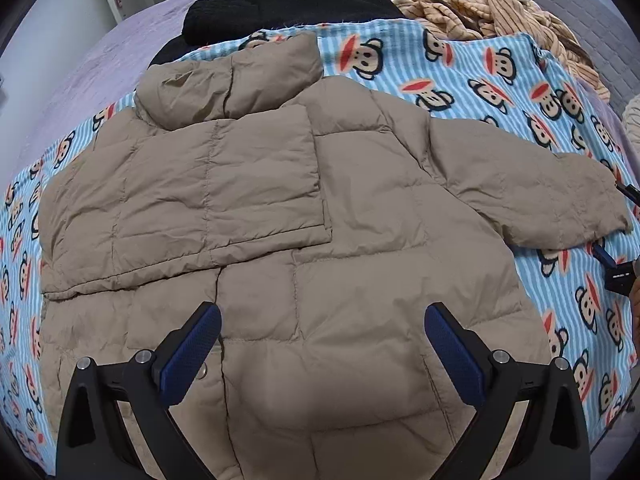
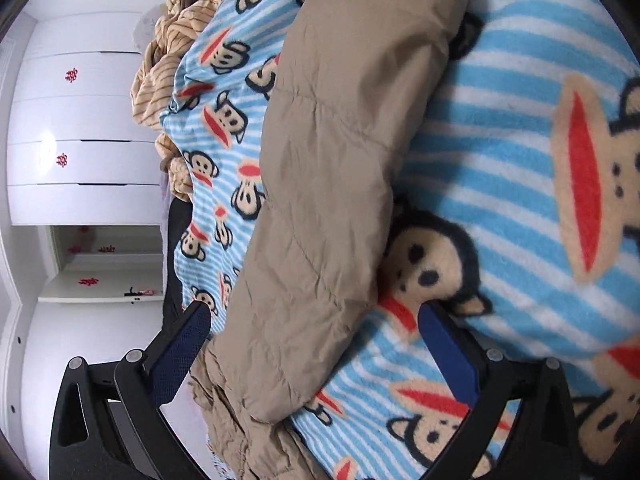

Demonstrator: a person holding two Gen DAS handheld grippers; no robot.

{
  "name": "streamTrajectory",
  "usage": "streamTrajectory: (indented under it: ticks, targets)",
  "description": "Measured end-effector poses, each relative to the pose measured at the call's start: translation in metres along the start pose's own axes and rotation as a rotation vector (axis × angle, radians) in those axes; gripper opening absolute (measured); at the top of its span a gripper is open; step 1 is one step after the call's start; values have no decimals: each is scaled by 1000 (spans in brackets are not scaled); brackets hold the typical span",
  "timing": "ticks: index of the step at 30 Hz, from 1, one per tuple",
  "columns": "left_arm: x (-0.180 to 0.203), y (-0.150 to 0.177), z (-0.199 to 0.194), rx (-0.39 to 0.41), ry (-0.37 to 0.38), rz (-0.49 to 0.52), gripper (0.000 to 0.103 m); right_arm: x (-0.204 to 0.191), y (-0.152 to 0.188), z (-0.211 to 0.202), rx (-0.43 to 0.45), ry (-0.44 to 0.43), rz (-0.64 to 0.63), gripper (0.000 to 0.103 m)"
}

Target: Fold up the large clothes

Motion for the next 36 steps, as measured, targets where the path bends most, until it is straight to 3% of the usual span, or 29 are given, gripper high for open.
streamTrajectory:
  ticks: [3,6,7,8,9,10,11,15,20,24,28,31,36]
  targets:
    - [-1,-8,-3,18,-6,-11,102,-4,-16,8,-4,-95,74,103]
    - [-9,-16,-9,49,-48,-18,102,-5,-25,16,-22,-267,202,100]
    - [-13,-20,-11,57,-51,-25,102,-4,-27,18,-28,-304,243,89]
    - [-19,-23,-13,64,-52,-37,102,-3,-27,22,-39,-325,271,68]
    - [-25,-25,-16,68,-53,-50,102,-1,-26,26,-57,-328,291,53]
    - [-32,-28,-19,72,-54,-60,102,-1,-26,29,-68,-328,297,29]
    - [-39,-29,-21,77,-56,-68,102,-5,-25,30,-72,-336,286,18]
    - [-72,-32,-31,104,-98,-93,102,-50,-21,28,-87,-383,138,14]
    - [-119,-34,-36,120,-121,-142,102,-142,13,44,-169,-374,-136,14]
    - [-158,-37,-42,139,-122,-201,102,-220,75,84,-274,-297,-403,14]
    - [-193,-39,-49,159,-126,-231,102,-276,167,141,-381,-173,-688,14]
    - [-213,-38,-46,161,-133,-228,102,-280,244,184,-477,-83,-840,14]
    - [-226,-31,-31,138,-100,-229,102,-238,317,251,-591,95,-915,14]
Point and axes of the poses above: each gripper's, at about its wrist camera, not at the fingertips, and z roughly the way its jaws point, x to its right, y to its underside, the point moved 9 cm from there along z, roughly the way its jaws point, and after that the axes turned 7 degrees about -x, right-handed, at the moved point
